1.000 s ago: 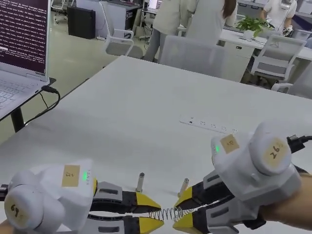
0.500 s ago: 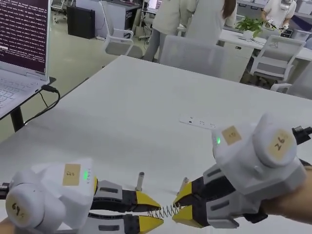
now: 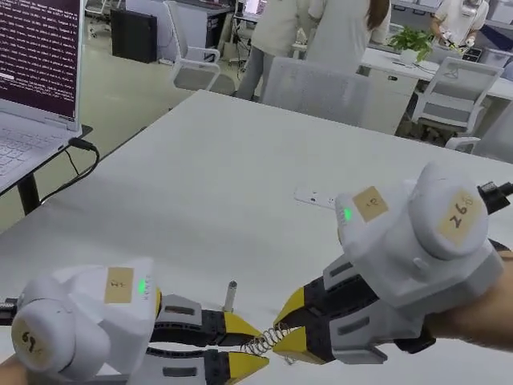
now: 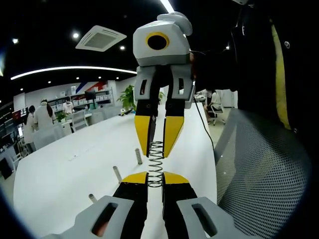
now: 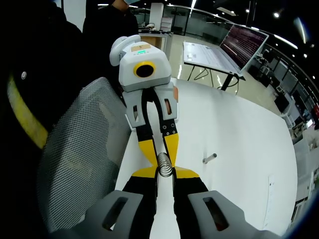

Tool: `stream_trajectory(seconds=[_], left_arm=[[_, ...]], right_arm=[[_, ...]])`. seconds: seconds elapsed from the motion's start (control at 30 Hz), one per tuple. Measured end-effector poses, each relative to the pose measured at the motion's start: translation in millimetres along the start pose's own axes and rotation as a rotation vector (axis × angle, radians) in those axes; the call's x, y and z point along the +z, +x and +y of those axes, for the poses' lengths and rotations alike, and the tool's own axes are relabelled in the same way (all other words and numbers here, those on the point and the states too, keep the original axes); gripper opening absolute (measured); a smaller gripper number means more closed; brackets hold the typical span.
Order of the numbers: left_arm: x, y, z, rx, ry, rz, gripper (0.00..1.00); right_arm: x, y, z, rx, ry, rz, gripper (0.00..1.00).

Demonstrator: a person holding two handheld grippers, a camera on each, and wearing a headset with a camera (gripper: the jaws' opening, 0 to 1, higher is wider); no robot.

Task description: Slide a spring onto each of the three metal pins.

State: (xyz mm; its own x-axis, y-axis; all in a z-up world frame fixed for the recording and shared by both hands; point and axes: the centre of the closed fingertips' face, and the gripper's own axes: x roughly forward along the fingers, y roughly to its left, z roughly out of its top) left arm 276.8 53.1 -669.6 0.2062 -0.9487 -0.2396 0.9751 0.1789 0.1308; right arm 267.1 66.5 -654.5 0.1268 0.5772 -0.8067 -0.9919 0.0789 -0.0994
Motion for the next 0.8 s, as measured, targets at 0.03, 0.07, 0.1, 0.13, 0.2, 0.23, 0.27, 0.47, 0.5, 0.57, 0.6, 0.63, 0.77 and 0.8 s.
stream_trajectory(seconds=[0.03,0.07,0.1,0.13,0.2,0.23,0.27,0.47,0.5,0.57,0.6,0.63,0.77,0.8], left_arm=[[0.3,0.0,-0.1,0.001,0.0,-0.001,0.02],[0.6,0.0,-0.1,0.001,0.001,-0.002,0.02],[1.1,0.0,-0.1,0.002,0.0,-0.005,0.02],[1.5,0.1,0.1,0.003,0.0,-0.006,0.02],[2.0,0.1,0.1,0.004,0.0,-0.008,0.02],[2.1,0.0,0.1,0.005,0.0,-0.008,0.02],[2.0,0.0,0.2,0.005,0.0,-0.008,0.02],[2.1,-0.1,0.3,0.011,-0.001,-0.01,0.02],[1.8,-0.4,0.7,0.014,-0.005,-0.011,0.02],[1.9,-0.6,0.6,0.014,-0.008,-0.014,0.02],[1.9,-0.3,0.1,0.011,-0.009,-0.014,0.02],[1.9,-0.1,-0.3,0.01,-0.009,-0.013,0.02],[3.0,0.7,-1.7,0.005,-0.012,-0.017,0.02],[2.9,0.7,-1.8,0.004,-0.014,-0.016,0.02]], right_arm=[[2.6,-0.1,0.8,0.001,-0.013,0.002,0.08],[4.4,-0.1,1.1,0.002,-0.019,0.003,0.08],[7.1,-0.1,1.2,0.002,-0.026,0.005,0.08],[7.8,0.0,1.3,0.003,-0.028,0.006,0.08],[11.1,0.7,1.4,0.006,-0.042,0.012,0.08],[12.6,1.7,1.7,0.01,-0.045,0.017,0.08],[13.6,2.4,1.9,0.01,-0.053,0.02,0.08],[19.4,5.0,3.4,0.021,-0.069,0.025,0.09],[18.8,4.9,2.8,0.021,-0.066,0.028,0.09],[18.1,4.8,2.9,0.024,-0.067,0.034,0.09],[17.7,4.6,3.4,0.028,-0.069,0.04,0.09],[16.7,4.7,3.5,0.031,-0.069,0.049,0.09],[13.6,6.1,2.0,0.036,-0.077,0.074,0.11],[12.6,6.4,2.2,0.04,-0.076,0.081,0.11]])
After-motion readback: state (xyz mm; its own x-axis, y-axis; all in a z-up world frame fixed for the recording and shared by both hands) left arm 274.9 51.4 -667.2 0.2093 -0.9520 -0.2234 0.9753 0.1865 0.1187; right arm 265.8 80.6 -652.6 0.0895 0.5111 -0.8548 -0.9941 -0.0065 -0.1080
